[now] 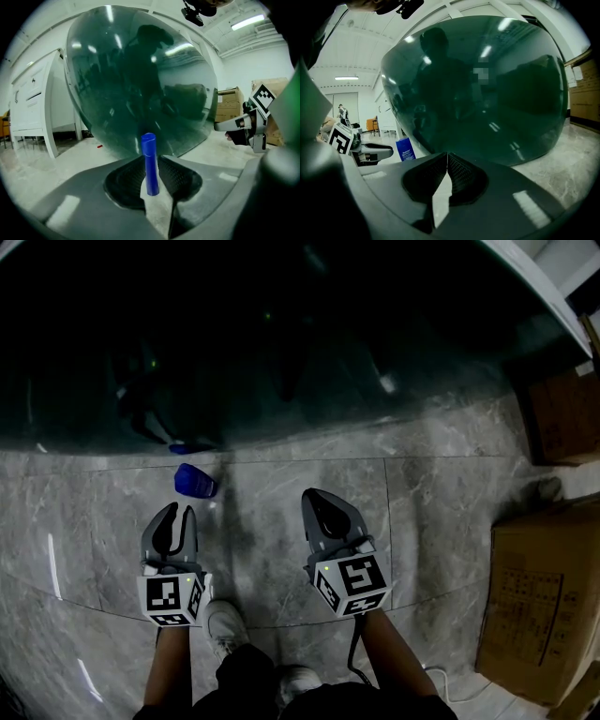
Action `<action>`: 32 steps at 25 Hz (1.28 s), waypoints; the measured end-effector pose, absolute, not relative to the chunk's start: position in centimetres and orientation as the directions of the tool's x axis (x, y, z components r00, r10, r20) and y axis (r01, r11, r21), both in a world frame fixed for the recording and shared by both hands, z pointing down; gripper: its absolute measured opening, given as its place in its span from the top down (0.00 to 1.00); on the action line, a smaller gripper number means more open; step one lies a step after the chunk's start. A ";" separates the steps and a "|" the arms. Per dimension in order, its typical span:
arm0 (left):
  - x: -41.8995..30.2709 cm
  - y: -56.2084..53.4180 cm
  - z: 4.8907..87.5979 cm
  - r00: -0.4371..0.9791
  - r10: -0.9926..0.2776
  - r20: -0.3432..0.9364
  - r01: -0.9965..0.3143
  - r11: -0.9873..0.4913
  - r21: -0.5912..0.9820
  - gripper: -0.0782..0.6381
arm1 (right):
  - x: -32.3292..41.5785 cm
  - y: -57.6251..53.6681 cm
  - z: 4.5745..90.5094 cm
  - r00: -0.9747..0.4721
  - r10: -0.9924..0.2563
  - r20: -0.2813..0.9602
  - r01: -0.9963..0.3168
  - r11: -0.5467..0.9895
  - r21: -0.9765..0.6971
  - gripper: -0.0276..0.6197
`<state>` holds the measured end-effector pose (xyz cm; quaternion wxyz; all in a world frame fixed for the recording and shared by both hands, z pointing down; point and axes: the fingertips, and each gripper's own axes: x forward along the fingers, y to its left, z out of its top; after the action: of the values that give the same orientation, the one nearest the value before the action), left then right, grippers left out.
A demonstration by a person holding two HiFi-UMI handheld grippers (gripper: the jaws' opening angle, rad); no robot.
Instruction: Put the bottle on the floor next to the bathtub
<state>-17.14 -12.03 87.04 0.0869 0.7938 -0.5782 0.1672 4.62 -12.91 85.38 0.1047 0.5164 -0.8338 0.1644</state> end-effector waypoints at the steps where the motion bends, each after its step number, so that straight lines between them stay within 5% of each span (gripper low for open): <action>1: -17.2 -12.1 87.1 0.272 -0.890 0.367 -0.948 -0.313 -0.055 0.77 | 4.6 -12.9 85.5 -0.445 -0.826 0.346 -0.895 0.413 -0.166 0.91; 5: -17.2 -12.1 87.4 0.264 -0.888 0.376 -0.951 -0.304 -0.050 0.89 | 4.6 -12.9 85.7 -0.445 -0.825 0.348 -0.895 0.411 -0.171 0.91; 32: -16.8 -12.9 79.2 0.319 -0.874 0.368 -0.923 -0.374 -0.089 0.89 | 4.5 -13.6 76.0 -0.435 -0.861 0.265 -0.899 0.430 -0.078 0.92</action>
<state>-16.79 -12.88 79.22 0.0685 0.8091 -0.5552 0.1801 4.46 -13.62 76.02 0.0927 0.5234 -0.8406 0.1041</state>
